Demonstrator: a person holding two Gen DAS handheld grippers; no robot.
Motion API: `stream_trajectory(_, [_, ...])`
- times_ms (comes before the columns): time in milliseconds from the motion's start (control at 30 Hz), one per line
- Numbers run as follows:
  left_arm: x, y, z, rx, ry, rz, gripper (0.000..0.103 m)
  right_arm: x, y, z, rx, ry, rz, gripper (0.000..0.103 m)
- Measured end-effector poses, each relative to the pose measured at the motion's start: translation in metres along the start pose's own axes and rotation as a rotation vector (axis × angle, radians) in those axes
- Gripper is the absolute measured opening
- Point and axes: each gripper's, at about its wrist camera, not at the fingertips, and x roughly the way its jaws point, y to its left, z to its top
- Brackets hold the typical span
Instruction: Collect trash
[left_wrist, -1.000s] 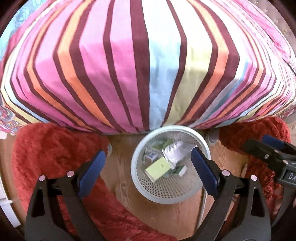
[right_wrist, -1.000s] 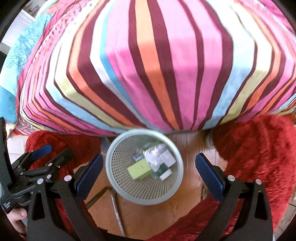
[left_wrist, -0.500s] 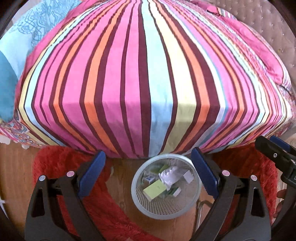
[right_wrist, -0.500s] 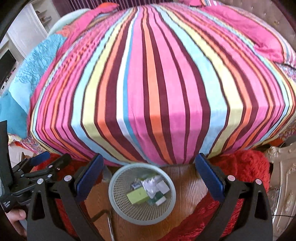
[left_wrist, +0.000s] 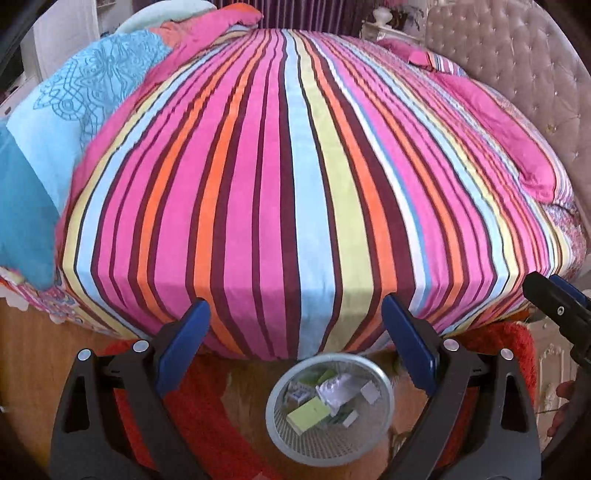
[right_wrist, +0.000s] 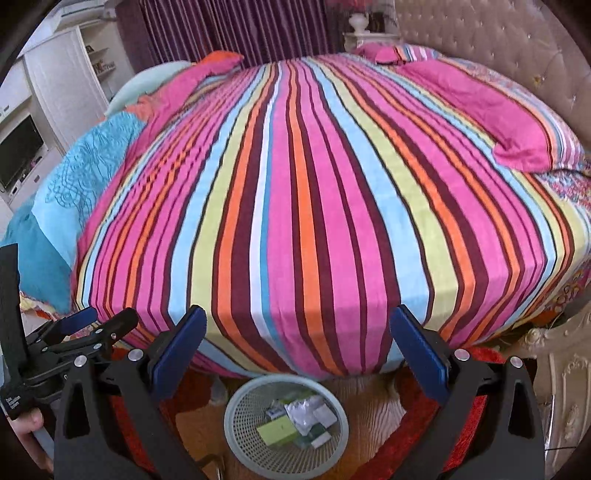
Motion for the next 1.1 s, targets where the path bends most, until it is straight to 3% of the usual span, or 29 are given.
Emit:
stream_trajectory(567, [-0.027,-0.006,0.048,-0.028,-0.111,-0.017,0.091,-0.030,0.014,0.043,-0.064,-0.174,0.012,0.095])
stream_trajectory(1100, [-0.050,-0.011,0.076,-0.017,-0.215,-0.013,0.091,-0.040,0.009,0.061,-0.084,-0.246,-0.020,0.095])
